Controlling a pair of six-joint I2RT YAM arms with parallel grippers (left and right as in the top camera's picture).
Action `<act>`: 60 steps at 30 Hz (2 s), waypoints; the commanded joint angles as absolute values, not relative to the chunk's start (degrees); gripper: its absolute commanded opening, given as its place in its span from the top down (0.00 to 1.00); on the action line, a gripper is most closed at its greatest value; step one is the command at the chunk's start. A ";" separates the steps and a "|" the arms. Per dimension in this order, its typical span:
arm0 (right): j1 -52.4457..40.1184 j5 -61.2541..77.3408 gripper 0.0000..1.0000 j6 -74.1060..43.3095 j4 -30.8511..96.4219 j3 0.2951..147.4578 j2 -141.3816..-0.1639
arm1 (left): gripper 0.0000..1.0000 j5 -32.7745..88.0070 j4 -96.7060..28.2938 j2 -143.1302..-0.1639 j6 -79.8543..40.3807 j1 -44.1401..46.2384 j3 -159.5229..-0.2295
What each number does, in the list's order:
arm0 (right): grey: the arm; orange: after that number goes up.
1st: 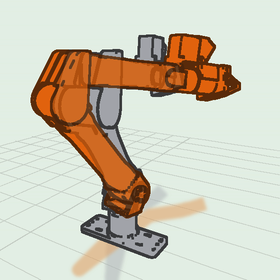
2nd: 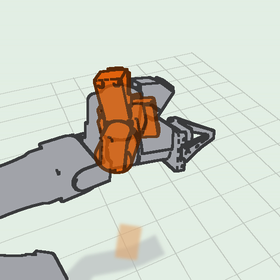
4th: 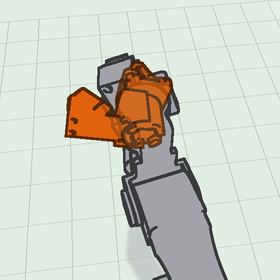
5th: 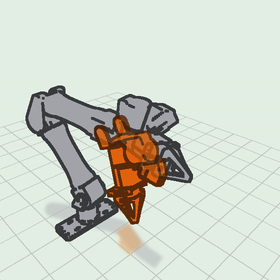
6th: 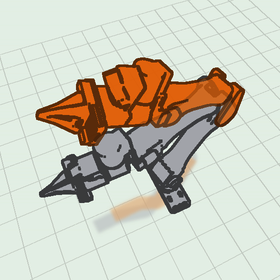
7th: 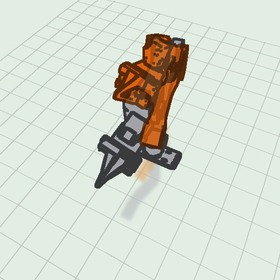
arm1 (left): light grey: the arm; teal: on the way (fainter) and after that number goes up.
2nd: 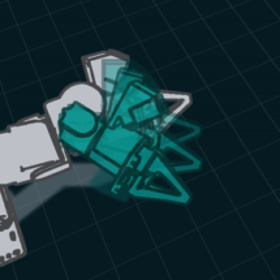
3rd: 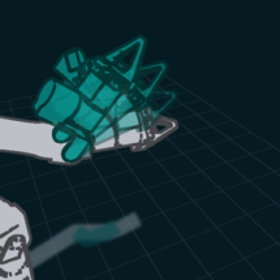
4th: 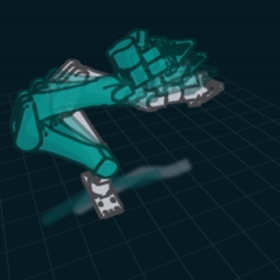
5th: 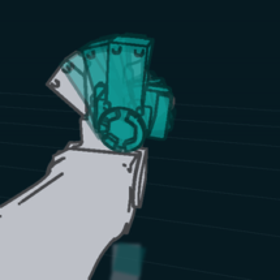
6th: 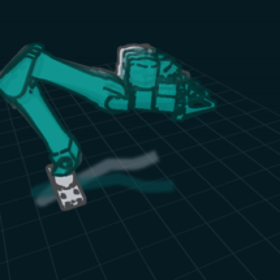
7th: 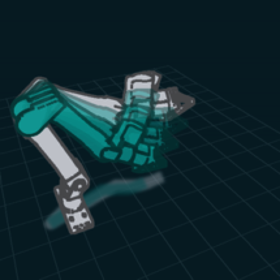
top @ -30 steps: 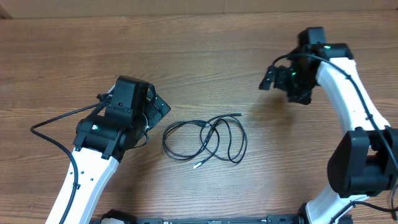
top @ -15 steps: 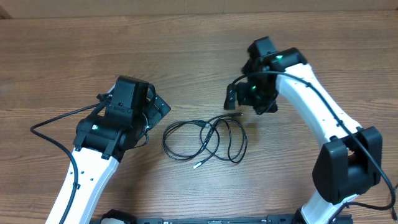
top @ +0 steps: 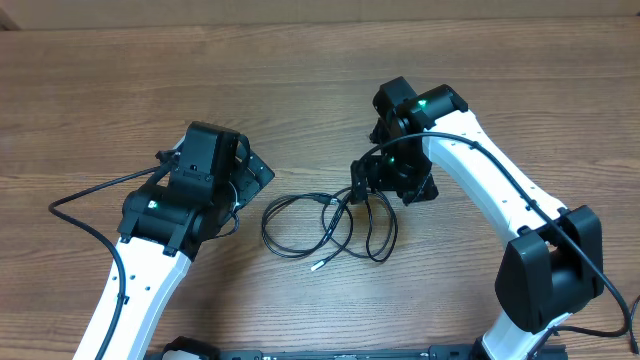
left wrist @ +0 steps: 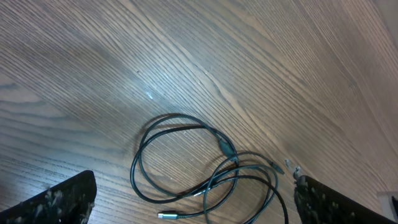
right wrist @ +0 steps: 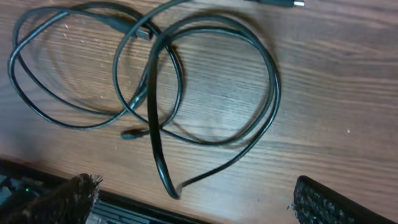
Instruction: Untangle cables
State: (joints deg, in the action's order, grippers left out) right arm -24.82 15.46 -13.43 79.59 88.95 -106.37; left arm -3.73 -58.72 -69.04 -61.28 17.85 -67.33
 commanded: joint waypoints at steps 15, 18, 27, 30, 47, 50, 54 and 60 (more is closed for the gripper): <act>-26.63 24.56 0.39 -13.56 72.23 77.73 -106.56 | 0.00 -4.91 -58.67 -69.38 -60.38 17.65 -68.40; -26.61 24.56 0.78 -13.67 72.03 77.73 -106.56 | 0.00 -4.91 -58.67 -69.38 -60.38 17.65 -68.40; -26.61 24.53 0.96 -16.49 72.49 77.89 -106.41 | 0.00 -4.91 -58.67 -69.38 -60.38 17.65 -68.40; -26.61 24.47 0.96 -16.43 74.61 79.83 -105.86 | 0.00 -4.91 -58.67 -69.38 -60.38 17.65 -68.40; -26.59 3.14 0.96 -16.23 96.38 131.11 -100.71 | 0.00 -4.91 -58.67 -69.38 -60.38 17.65 -68.40; -26.55 -2.44 0.96 -16.27 96.12 141.49 -100.64 | 0.00 -4.91 -58.67 -69.38 -60.38 17.65 -68.40; -26.50 -4.91 0.96 -16.51 92.88 152.14 -100.60 | 0.00 -4.91 -58.67 -69.38 -60.38 17.65 -68.40; -26.50 -4.95 0.96 -17.17 87.24 157.64 -100.60 | 0.00 -4.91 -58.67 -69.38 -60.38 17.65 -68.40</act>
